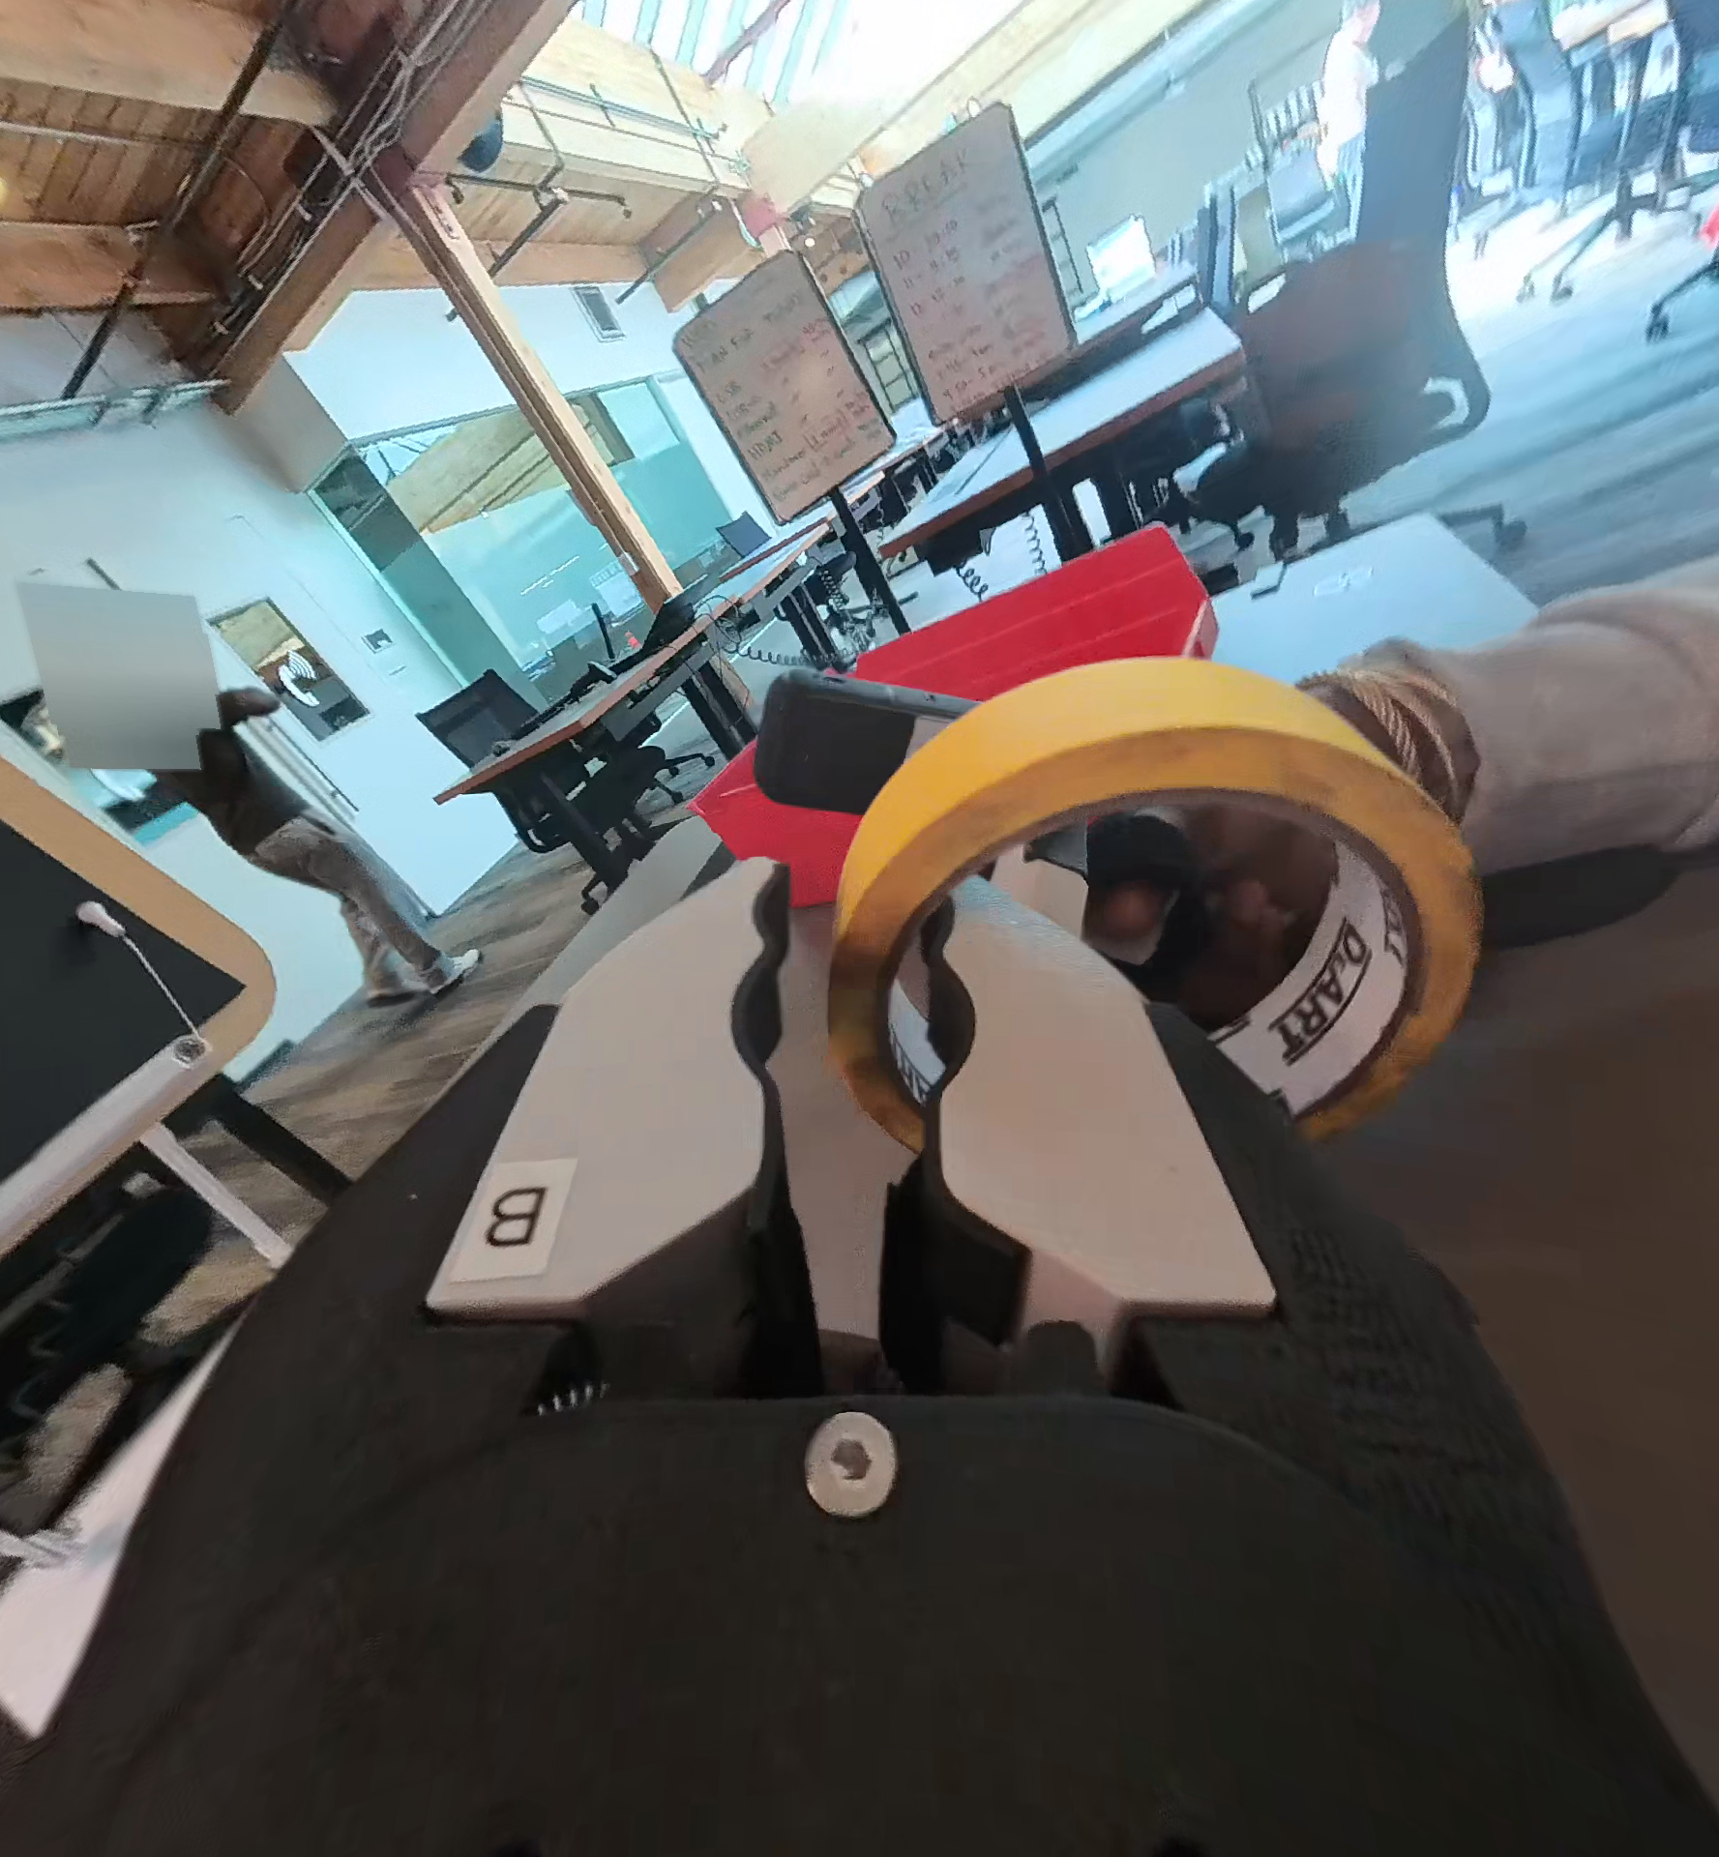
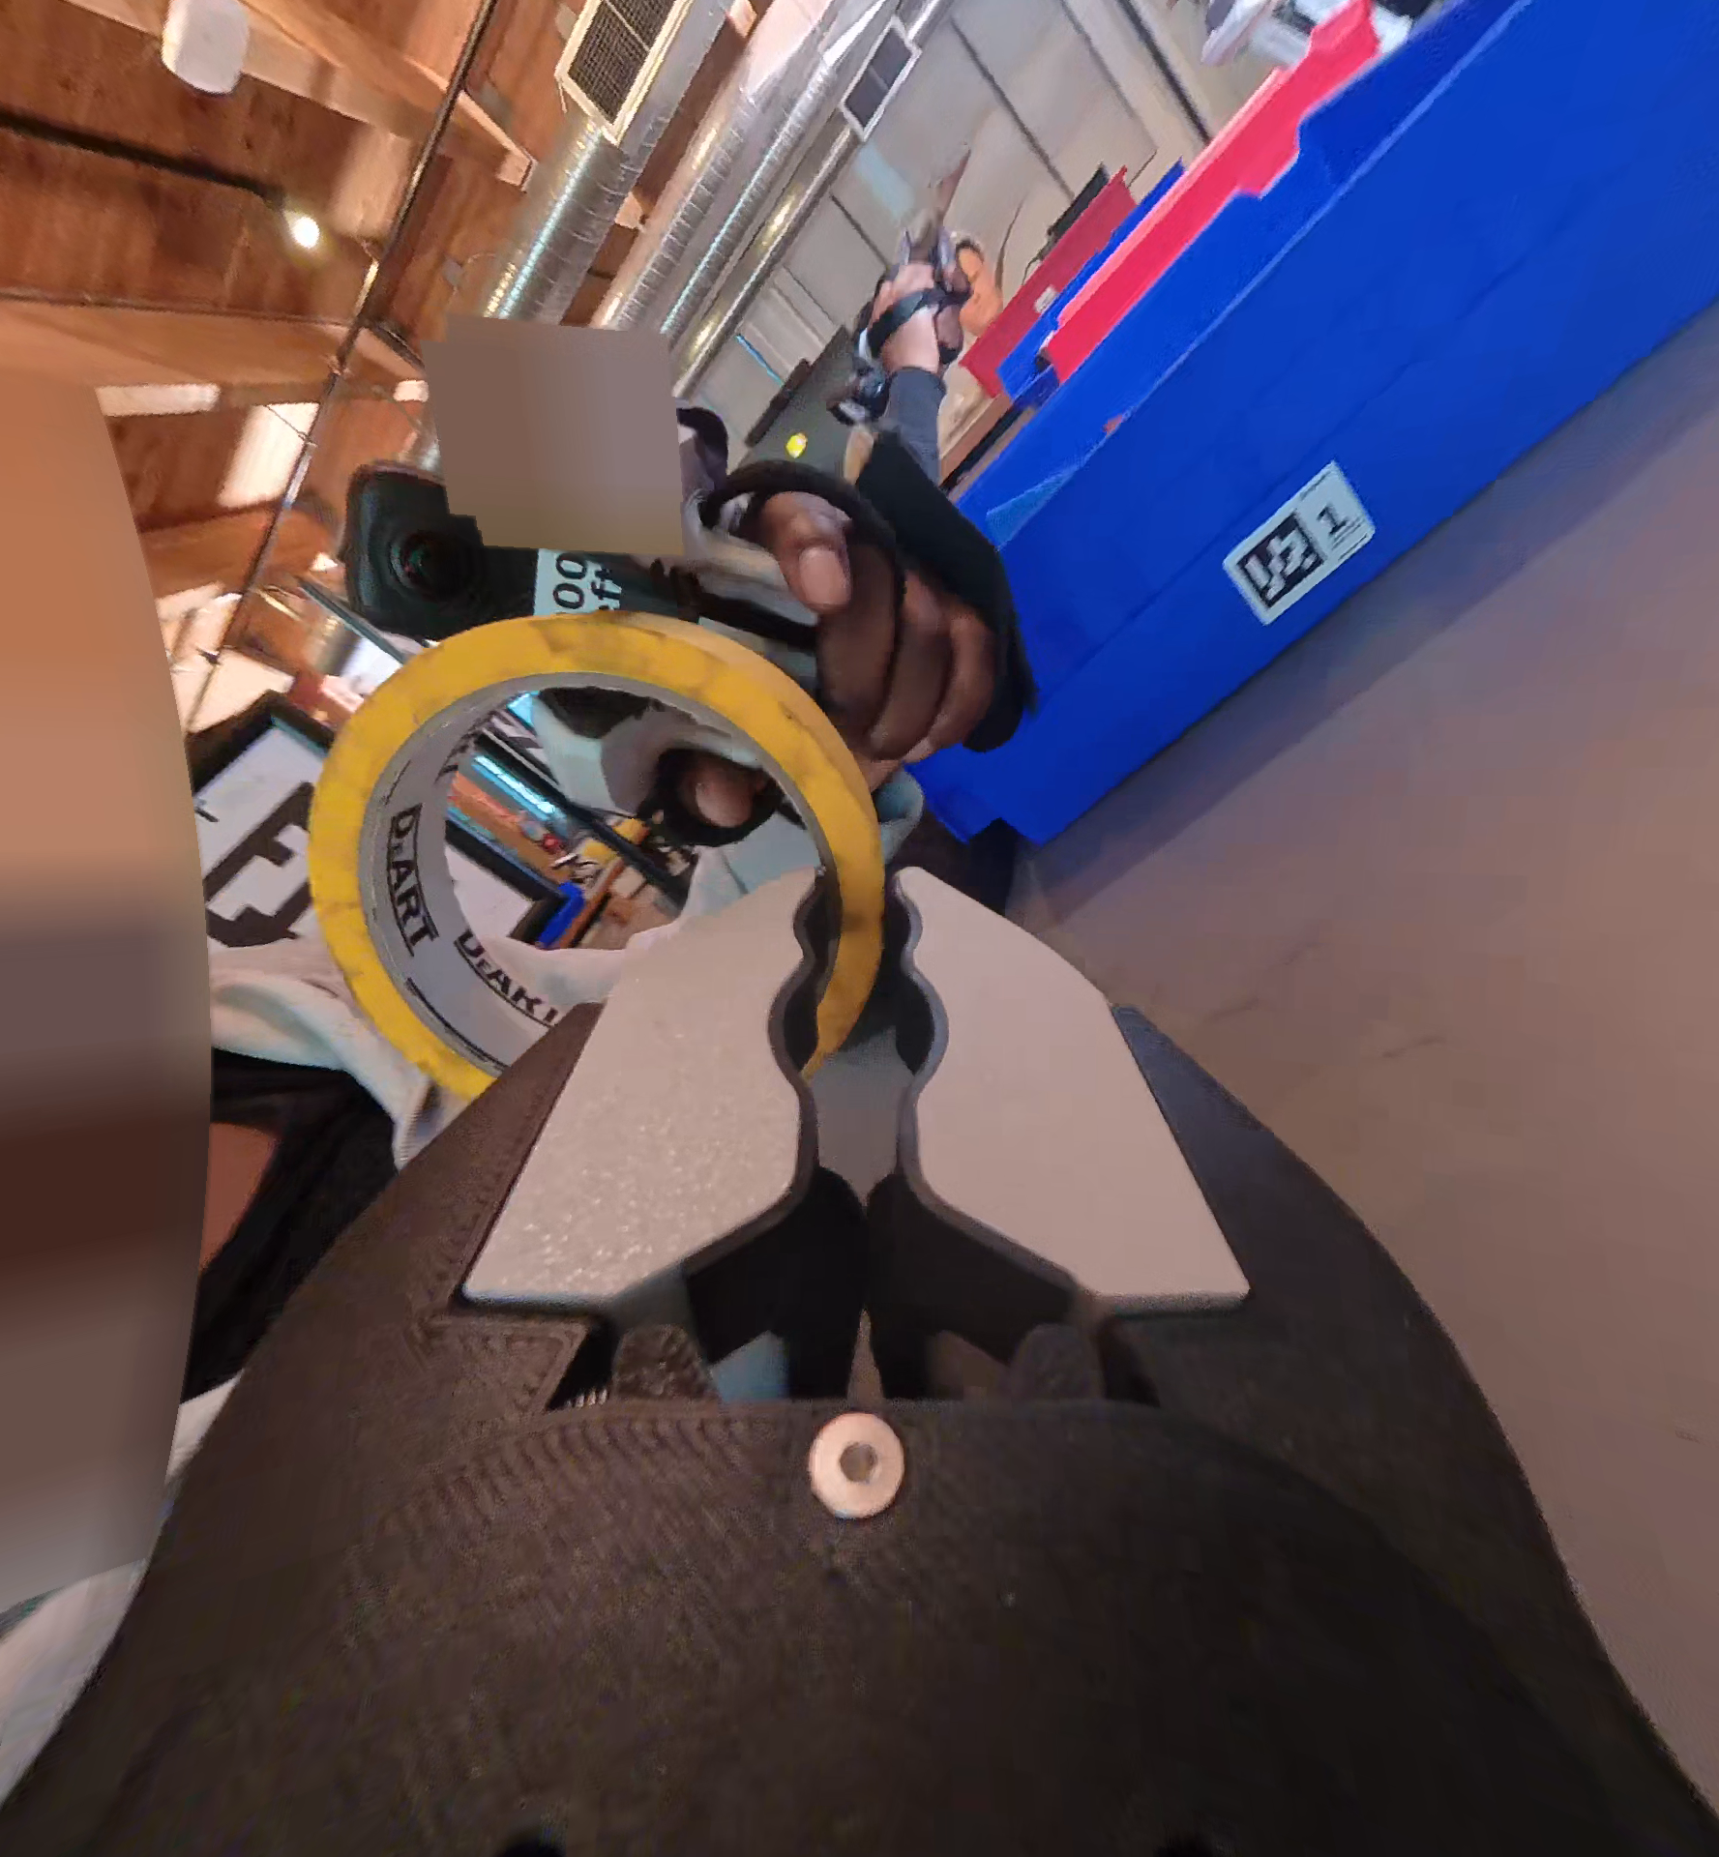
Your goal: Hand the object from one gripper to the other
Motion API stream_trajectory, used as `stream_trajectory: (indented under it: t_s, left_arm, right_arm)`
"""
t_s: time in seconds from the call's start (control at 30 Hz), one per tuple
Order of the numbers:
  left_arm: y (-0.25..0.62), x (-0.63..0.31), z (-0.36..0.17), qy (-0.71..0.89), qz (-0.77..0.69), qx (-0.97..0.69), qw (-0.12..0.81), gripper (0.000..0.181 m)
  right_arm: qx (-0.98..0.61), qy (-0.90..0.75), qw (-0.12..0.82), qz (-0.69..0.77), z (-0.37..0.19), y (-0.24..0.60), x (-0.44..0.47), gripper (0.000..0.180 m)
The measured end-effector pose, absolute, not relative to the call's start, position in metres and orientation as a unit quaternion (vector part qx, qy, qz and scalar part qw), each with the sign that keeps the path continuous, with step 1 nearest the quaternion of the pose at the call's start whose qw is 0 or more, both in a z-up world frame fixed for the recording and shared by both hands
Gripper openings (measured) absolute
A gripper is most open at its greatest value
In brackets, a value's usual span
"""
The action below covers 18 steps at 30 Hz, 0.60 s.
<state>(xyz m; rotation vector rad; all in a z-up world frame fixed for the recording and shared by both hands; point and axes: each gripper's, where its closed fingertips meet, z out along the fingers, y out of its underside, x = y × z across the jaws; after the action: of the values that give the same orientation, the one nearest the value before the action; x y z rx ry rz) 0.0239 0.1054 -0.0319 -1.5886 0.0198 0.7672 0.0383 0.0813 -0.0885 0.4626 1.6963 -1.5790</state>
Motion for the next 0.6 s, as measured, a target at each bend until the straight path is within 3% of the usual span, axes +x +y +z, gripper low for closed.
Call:
stream_trajectory:
  t_s: [0.1,0.23,0.5,0.6]
  left_arm:
    - [0.102,0.024,-0.025,-0.024,0.297,-0.680,0.670,0.046]
    - [0.101,0.021,-0.029,-0.101,0.173,-0.679,0.707,0.059]
    - [0.127,0.049,-0.056,-0.230,-0.238,-0.665,0.669,0.066]
    - [0.133,0.063,-0.066,-0.242,-0.319,-0.666,0.629,0.062]
  right_arm:
    - [0.163,0.670,0.320,-0.650,-0.081,0.085,0.031,0.010]
    - [0.129,0.655,0.229,-0.709,-0.060,0.093,0.021,0.010]
    - [-0.012,0.601,-0.017,-0.799,-0.014,0.118,0.027,0.010]
    - [-0.063,0.594,-0.089,-0.797,-0.008,0.120,0.035,0.010]
